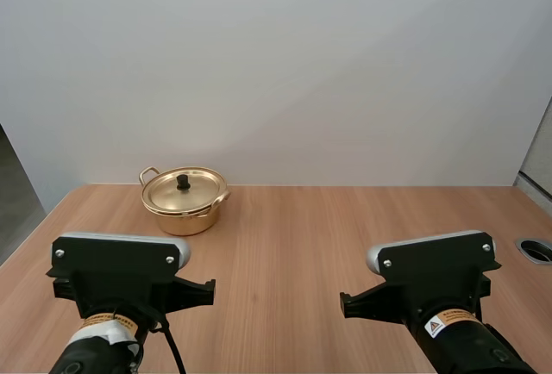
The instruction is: Open the pot, put the car inside, and close it
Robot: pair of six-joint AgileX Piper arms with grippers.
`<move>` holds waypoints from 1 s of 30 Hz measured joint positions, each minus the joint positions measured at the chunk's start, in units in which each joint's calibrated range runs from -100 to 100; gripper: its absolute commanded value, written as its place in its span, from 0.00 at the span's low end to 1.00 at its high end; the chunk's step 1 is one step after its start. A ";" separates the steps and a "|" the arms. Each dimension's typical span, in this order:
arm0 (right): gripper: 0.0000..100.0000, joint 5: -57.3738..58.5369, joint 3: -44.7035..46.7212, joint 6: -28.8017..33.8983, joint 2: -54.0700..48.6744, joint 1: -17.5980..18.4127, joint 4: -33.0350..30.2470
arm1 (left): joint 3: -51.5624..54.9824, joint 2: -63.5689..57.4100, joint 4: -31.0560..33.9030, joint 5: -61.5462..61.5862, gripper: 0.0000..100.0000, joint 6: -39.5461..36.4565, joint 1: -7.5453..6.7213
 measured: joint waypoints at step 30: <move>0.00 -19.31 -43.39 6.21 25.43 -2.41 -9.40 | -36.22 22.98 2.82 -13.97 0.00 -9.65 0.00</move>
